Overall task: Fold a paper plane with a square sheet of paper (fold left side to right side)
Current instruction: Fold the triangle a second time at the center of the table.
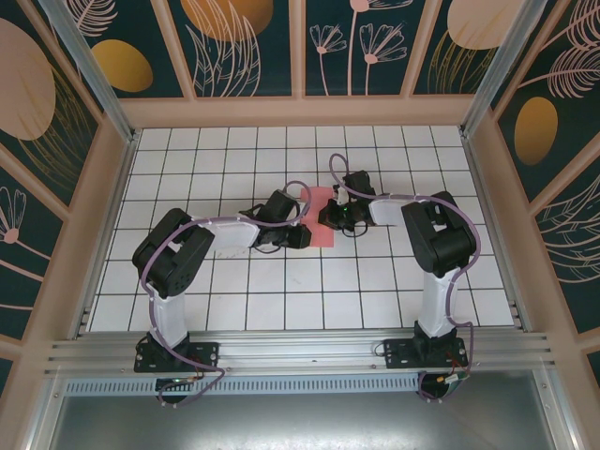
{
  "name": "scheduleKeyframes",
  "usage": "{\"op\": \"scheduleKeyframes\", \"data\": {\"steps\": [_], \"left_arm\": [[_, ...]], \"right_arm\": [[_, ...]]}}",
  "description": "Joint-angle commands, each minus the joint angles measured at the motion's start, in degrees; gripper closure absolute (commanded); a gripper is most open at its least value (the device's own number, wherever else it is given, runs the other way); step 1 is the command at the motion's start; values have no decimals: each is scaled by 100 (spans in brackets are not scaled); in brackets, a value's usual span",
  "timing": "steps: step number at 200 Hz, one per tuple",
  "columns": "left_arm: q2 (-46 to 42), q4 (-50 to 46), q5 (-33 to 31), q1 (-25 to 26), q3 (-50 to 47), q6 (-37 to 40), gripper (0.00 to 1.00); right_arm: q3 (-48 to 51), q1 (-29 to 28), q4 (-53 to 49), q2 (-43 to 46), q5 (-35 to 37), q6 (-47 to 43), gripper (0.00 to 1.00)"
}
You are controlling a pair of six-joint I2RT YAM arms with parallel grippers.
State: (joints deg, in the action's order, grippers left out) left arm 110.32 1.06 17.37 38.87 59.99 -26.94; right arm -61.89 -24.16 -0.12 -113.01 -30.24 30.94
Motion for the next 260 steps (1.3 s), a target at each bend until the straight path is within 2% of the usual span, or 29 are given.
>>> {"op": "scheduleKeyframes", "data": {"steps": [1,37,89,123,183,260], "left_arm": [[75,41,3,-48,-200,-112,81],[-2,243,107,-51,-596,-254,90],[3,350,202,-50,-773,-272,93],[-20,290,135,-47,-778,-231,93],[-11,176,38,-50,-734,-189,93],[-38,52,-58,-52,-751,-134,94]], "right_arm": [[-9,-5,-406,-76,195,-176,100],[146,28,110,547,22,-197,100],[863,-149,424,1183,4,-193,100],[962,-440,680,1079,16,-92,100],[708,-598,717,597,13,-155,100],[387,-556,238,231,591,-438,100]]}}
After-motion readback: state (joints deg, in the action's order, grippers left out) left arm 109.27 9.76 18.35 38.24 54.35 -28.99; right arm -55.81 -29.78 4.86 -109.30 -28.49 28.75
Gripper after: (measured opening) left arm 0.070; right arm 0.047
